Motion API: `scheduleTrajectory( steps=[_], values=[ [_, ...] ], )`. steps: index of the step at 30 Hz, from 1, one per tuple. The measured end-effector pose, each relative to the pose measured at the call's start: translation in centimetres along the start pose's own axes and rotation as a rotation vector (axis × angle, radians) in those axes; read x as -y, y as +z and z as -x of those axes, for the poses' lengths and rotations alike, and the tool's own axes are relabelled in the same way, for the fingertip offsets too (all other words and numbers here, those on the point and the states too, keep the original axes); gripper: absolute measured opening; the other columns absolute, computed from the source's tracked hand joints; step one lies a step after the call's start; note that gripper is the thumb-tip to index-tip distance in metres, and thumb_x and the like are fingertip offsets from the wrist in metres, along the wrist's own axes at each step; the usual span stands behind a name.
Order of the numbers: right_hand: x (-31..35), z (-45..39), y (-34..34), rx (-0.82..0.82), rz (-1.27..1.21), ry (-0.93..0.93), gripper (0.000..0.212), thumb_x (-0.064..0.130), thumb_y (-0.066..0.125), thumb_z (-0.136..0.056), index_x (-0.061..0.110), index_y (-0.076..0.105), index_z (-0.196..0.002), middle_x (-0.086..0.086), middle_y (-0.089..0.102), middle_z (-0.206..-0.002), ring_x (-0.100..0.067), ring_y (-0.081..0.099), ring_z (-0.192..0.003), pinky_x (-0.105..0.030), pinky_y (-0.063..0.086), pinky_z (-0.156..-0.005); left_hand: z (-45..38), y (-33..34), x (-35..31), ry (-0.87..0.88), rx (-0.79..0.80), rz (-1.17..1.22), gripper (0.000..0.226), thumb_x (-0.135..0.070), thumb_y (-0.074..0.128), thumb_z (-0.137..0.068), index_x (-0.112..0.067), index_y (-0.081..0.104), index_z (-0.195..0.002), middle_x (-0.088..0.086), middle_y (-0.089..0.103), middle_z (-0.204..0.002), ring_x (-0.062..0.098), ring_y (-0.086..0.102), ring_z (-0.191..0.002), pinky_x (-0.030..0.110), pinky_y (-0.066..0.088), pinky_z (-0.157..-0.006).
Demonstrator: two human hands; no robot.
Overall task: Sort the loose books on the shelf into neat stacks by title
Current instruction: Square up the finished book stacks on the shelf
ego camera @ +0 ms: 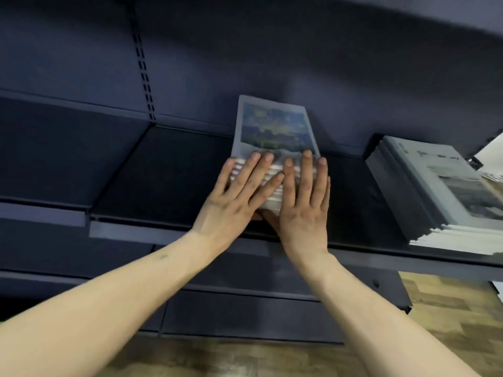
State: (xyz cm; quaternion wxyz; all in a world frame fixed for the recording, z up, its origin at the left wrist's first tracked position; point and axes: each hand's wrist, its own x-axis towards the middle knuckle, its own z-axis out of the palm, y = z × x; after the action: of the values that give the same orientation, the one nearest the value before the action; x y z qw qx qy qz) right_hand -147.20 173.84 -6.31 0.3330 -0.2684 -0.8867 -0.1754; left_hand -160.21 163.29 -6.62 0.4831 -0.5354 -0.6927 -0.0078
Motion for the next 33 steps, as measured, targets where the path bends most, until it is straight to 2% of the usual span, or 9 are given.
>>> scheduleTrajectory(
  steps=[6, 10, 13, 16, 19, 23, 29, 31, 33],
  values=[
    [-0.9, -0.4, 1.2, -0.06, 0.029, -0.084, 0.113, 0.079, 0.044, -0.085, 0.007, -0.004, -0.157, -0.026, 0.009, -0.16, -0.049, 0.01, -0.148, -0.059, 0.033, -0.113, -0.7, 1.1, 0.8, 0.055, -0.059, -0.008, 0.1, -0.07, 0.041, -0.087, -0.011, -0.005, -0.155, 0.02, -0.013, -0.159, 0.035, 0.009, -0.147, 0.058, 0.008, -0.118],
    [-1.9, -1.6, 2.0, 0.049, 0.091, -0.142, 0.113, 0.08, 0.03, -0.084, 0.004, -0.015, -0.155, -0.029, 0.005, -0.162, -0.051, -0.001, -0.148, -0.061, 0.029, -0.115, -1.6, 2.2, 1.5, 0.127, -0.056, -0.076, 0.106, -0.078, 0.033, -0.083, -0.01, -0.004, -0.155, 0.018, 0.001, -0.161, 0.033, 0.007, -0.148, 0.056, 0.006, -0.118],
    [-2.3, -3.2, 2.9, 0.095, 0.099, -0.138, 0.11, 0.079, 0.014, -0.079, 0.004, -0.014, -0.155, -0.03, 0.006, -0.161, -0.052, 0.001, -0.148, -0.062, 0.027, -0.116, -2.7, 3.7, 2.0, 0.123, -0.036, -0.077, 0.11, -0.082, 0.032, -0.08, -0.01, -0.005, -0.155, 0.017, -0.004, -0.161, 0.033, 0.003, -0.149, 0.055, 0.002, -0.119],
    [-2.7, -4.3, 4.6, 0.065, 0.097, -0.127, 0.114, 0.082, 0.021, -0.078, 0.004, -0.009, -0.156, -0.031, 0.012, -0.16, -0.052, 0.007, -0.146, -0.062, 0.032, -0.113, -3.6, 5.6, 2.4, 0.113, -0.033, -0.055, 0.111, -0.083, 0.031, -0.079, -0.012, -0.007, -0.155, 0.018, -0.016, -0.16, 0.033, -0.002, -0.149, 0.055, -0.005, -0.119],
    [-3.5, -5.2, 6.2, -0.049, 0.087, -0.167, 0.125, 0.086, 0.043, -0.072, 0.005, -0.001, -0.157, -0.028, 0.016, -0.155, -0.052, 0.013, -0.143, -0.061, 0.03, -0.112, -4.2, 7.0, 2.7, 0.111, -0.076, -0.064, 0.11, -0.084, 0.029, -0.079, -0.013, -0.004, -0.156, 0.017, -0.018, -0.16, 0.033, -0.004, -0.149, 0.054, -0.007, -0.119],
    [-4.1, -5.9, 6.6, -0.142, 0.014, -0.141, 0.133, 0.08, 0.072, -0.054, 0.014, 0.011, -0.152, -0.019, 0.025, -0.146, -0.044, 0.027, -0.134, -0.058, 0.04, -0.103, -4.5, 7.4, 2.3, 0.082, -0.083, -0.08, 0.112, -0.085, 0.033, -0.077, -0.014, -0.006, -0.155, 0.016, -0.016, -0.16, 0.031, -0.002, -0.148, 0.053, -0.007, -0.119],
    [-2.8, -4.8, 5.2, 0.026, 0.083, -0.068, 0.129, 0.079, 0.057, -0.07, 0.016, -0.016, -0.156, -0.022, 0.007, -0.161, -0.045, 0.007, -0.148, -0.056, 0.017, -0.119, -3.9, 6.1, 2.2, 0.073, -0.018, 0.024, 0.107, -0.073, 0.045, -0.082, -0.016, -0.007, -0.155, 0.014, -0.009, -0.161, 0.032, -0.001, -0.149, 0.052, -0.004, -0.12],
    [-2.8, -4.1, 4.4, -0.036, -0.081, -0.013, 0.126, 0.071, 0.066, -0.073, 0.016, -0.01, -0.158, -0.022, 0.0, -0.162, -0.043, 0.001, -0.15, -0.056, 0.01, -0.121, -3.3, 4.9, 2.2, 0.011, -0.063, 0.192, 0.099, -0.065, 0.047, -0.086, -0.019, -0.007, -0.155, 0.017, -0.004, -0.161, 0.034, 0.003, -0.149, 0.051, 0.003, -0.121],
    [-2.9, -3.2, 4.0, -0.117, -0.352, 0.128, 0.123, 0.06, 0.074, -0.074, 0.011, -0.002, -0.157, -0.024, -0.008, -0.161, -0.041, -0.004, -0.151, -0.056, 0.008, -0.122, -2.5, 3.9, 1.8, -0.155, -0.099, 0.463, 0.101, -0.06, 0.053, -0.088, -0.017, -0.01, -0.154, 0.021, -0.004, -0.159, 0.035, -0.001, -0.149, 0.049, 0.009, -0.121]
  ],
)
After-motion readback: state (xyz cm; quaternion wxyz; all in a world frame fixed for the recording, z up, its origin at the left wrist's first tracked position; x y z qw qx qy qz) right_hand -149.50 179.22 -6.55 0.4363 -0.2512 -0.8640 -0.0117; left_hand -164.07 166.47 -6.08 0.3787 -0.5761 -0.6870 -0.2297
